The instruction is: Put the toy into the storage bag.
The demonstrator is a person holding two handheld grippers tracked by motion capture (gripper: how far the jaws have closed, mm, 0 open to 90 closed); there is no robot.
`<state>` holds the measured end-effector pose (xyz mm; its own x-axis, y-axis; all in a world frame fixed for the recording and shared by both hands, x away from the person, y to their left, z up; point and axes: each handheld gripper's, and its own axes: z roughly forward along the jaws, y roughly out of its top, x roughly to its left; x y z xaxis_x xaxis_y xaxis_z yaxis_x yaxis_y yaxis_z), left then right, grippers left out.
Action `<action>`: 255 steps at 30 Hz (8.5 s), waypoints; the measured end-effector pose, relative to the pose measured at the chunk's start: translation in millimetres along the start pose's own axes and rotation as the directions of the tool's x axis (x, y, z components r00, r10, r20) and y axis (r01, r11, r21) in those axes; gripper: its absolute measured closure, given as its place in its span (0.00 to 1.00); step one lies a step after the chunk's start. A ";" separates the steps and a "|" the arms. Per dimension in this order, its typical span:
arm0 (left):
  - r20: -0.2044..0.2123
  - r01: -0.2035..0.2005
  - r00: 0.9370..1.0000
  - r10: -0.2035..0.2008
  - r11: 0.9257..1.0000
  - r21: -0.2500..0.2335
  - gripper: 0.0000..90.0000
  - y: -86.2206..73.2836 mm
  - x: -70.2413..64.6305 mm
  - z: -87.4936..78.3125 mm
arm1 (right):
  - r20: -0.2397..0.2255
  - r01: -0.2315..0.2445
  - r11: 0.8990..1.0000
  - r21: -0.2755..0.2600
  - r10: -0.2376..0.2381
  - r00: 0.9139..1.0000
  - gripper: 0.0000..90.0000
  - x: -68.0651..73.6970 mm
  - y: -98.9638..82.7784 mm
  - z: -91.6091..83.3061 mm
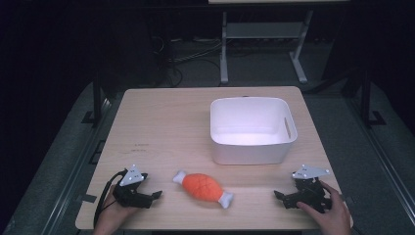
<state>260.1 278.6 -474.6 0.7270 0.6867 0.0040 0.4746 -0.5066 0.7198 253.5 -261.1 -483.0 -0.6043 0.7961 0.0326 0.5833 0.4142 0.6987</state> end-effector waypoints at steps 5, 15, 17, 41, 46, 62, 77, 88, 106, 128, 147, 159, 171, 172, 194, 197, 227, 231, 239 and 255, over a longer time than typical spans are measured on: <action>0.001 0.005 1.000 -0.005 1.000 0.005 0.16 1.6 1.3 0.0 | 0.000 0.000 1.000 0.000 0.000 1.000 0.00 0.0 0.0 0.0; 0.117 -0.008 0.993 0.006 1.000 0.012 0.66 19.5 0.2 -6.9 | 0.000 0.003 1.000 -0.003 -0.003 1.000 0.00 -0.3 0.1 0.3; 0.136 -0.016 0.991 0.012 0.999 0.029 0.80 24.0 -0.8 -6.1 | 0.000 0.001 1.000 -0.002 -0.001 1.000 0.00 -0.2 0.0 0.1; 0.205 -0.057 0.977 0.063 0.998 -0.033 1.00 92.9 4.4 17.4 | 0.002 0.003 1.000 -0.002 -0.003 1.000 0.00 -0.5 0.2 0.3; 0.220 -0.059 0.973 0.064 0.998 -0.029 1.00 98.9 4.1 27.3 | 0.002 0.003 1.000 -0.002 -0.003 1.000 0.00 -0.5 0.2 0.3; 0.255 -0.071 0.965 0.066 0.997 0.012 0.99 106.2 0.8 55.7 | 0.003 0.002 1.000 -0.002 -0.002 1.000 0.00 -0.6 0.4 0.6; 0.270 -0.096 0.960 0.078 0.994 0.053 0.99 97.0 -8.5 55.1 | 0.004 0.002 1.000 -0.002 -0.002 1.000 0.00 -0.6 0.4 0.6; 0.281 -0.082 0.958 0.058 0.994 0.076 0.98 81.2 -14.9 43.9 | 0.004 0.002 1.000 -0.002 -0.002 1.000 0.00 -0.6 0.4 0.6; 0.286 -0.040 0.958 0.022 0.997 0.059 0.98 62.7 -23.7 21.2 | 0.003 0.003 1.000 -0.002 -0.003 1.000 0.00 -0.6 0.4 0.6; 0.292 0.025 0.955 -0.040 0.998 0.053 0.91 46.8 -38.0 6.5 | 0.003 0.006 1.000 -0.004 -0.006 1.000 0.00 -0.9 0.4 0.8; 0.297 0.078 0.953 -0.066 0.997 -0.028 0.34 71.2 -25.6 6.4 | 0.005 -0.001 1.000 -0.003 0.001 1.000 0.00 -0.5 0.6 0.9; 0.320 0.069 0.946 -0.053 0.997 -0.038 0.14 94.1 -35.4 31.6 | 0.006 -0.003 1.000 -0.002 0.003 1.000 0.00 -0.4 0.8 0.9; 0.349 0.040 0.937 -0.029 0.999 -0.024 0.14 102.6 -45.9 55.2 | 0.006 -0.003 1.000 -0.003 0.003 1.000 0.00 -0.5 0.8 1.0; 0.355 0.045 0.934 -0.034 0.999 -0.024 0.14 102.9 -46.7 56.4 | 0.006 -0.001 1.000 -0.002 0.001 1.000 0.00 -0.6 0.8 0.9; 0.381 -0.005 0.925 -0.015 0.999 0.052 0.14 97.2 -59.4 77.6 | 0.006 -0.001 1.000 -0.003 0.001 1.000 0.00 -0.5 0.8 0.9; 0.381 -0.018 0.924 -0.006 0.998 0.060 0.15 96.9 -63.0 79.2 | 0.007 -0.001 1.000 -0.003 0.001 1.000 0.00 -0.5 0.8 0.9; 0.445 -0.086 0.894 0.051 0.995 0.059 0.45 95.7 -76.9 77.4 | 0.006 -0.001 1.000 -0.003 0.001 1.000 0.00 -0.6 0.8 1.0; 0.447 -0.100 0.892 0.067 0.994 0.052 0.46 96.0 -76.3 76.5 | 0.006 -0.001 1.000 -0.003 0.001 1.000 0.00 -0.5 0.8 1.0; 0.450 -0.106 0.890 0.080 0.994 0.033 0.46 96.6 -74.7 73.2 | 0.006 -0.001 1.000 -0.002 0.001 1.000 0.00 -0.5 0.8 0.9; 0.467 -0.111 0.879 0.095 0.994 0.006 0.46 93.3 -61.4 56.5 | 0.007 -0.002 1.000 -0.002 0.002 1.000 0.00 -0.4 0.7 0.9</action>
<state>287.8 159.7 -446.9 0.9161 0.3121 -0.2518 0.3940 -0.5828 0.7108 254.7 -260.8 -483.2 -0.5992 0.8001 0.0288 0.5833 0.4116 0.7003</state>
